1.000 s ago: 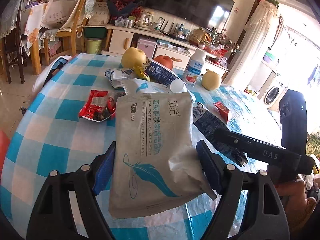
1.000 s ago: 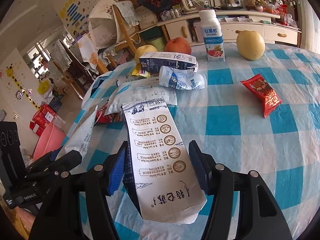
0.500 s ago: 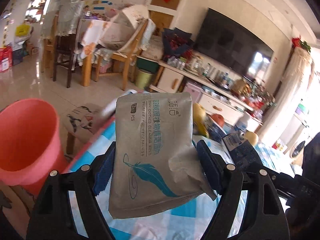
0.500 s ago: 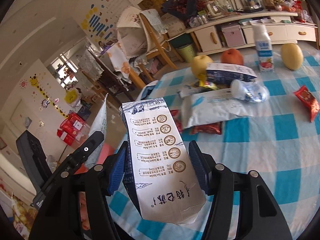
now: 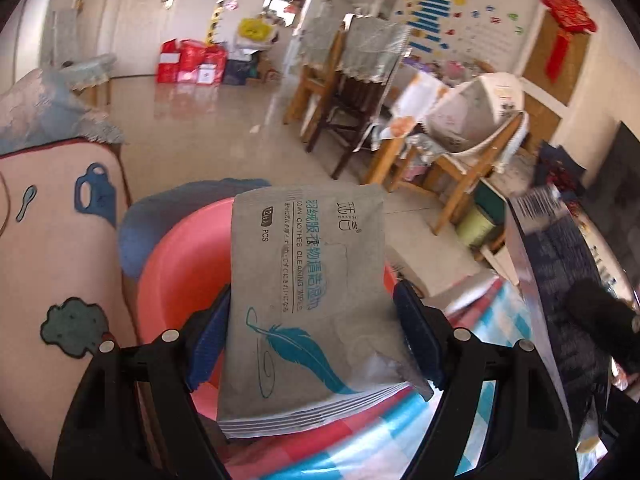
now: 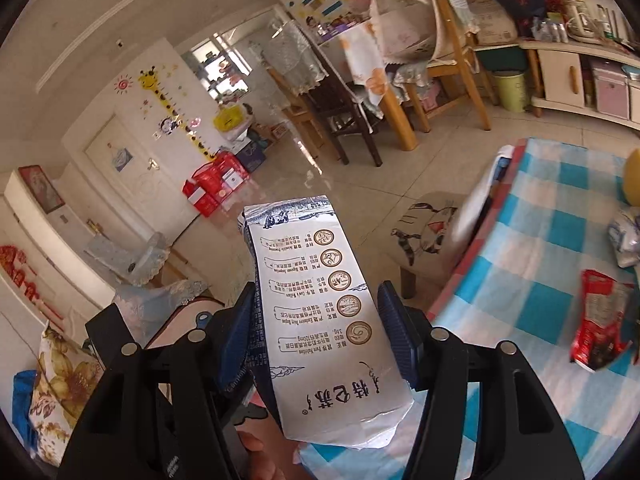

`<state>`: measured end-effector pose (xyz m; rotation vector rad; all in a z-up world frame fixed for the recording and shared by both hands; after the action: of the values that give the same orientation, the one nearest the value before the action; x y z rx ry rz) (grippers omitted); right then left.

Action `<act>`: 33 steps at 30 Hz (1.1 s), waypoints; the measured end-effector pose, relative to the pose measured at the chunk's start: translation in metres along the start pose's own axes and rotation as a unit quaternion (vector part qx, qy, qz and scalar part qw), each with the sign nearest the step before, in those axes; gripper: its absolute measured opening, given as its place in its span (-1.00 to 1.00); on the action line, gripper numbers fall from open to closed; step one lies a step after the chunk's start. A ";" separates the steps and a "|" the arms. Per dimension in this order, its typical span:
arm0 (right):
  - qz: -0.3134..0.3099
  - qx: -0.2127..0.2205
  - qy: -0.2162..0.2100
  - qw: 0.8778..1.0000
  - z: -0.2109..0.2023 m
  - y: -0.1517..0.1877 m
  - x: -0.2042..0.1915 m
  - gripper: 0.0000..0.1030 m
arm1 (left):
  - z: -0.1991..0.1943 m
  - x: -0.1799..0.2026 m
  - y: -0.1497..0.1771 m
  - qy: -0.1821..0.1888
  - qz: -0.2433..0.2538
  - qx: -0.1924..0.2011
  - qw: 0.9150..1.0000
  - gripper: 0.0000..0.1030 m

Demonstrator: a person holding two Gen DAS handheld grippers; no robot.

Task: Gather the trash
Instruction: 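Carry the wipes pack and milk carton to the pink bucket and release both, then return both tools from the pink bucket to the table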

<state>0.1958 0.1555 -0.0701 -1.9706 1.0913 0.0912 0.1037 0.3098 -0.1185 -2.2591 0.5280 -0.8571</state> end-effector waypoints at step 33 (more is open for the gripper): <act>-0.062 0.111 0.208 0.970 -0.063 0.056 0.063 0.85 | -0.019 0.077 0.060 0.124 0.190 0.047 0.973 0.77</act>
<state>0.1739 0.0550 -0.0936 -1.8907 1.1762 -0.5131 0.1371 0.2161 -0.1157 -1.8875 0.9777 -0.9440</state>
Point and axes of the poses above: each gripper's, at about its wrist camera, not at the fingertips, and z roughly the way its jaws point, x to its right, y to its underside, the point moved 2 cm from there along z, roughly the way its jaws point, and after that the axes turned 10 degrees about y, right-handed, at the moved point
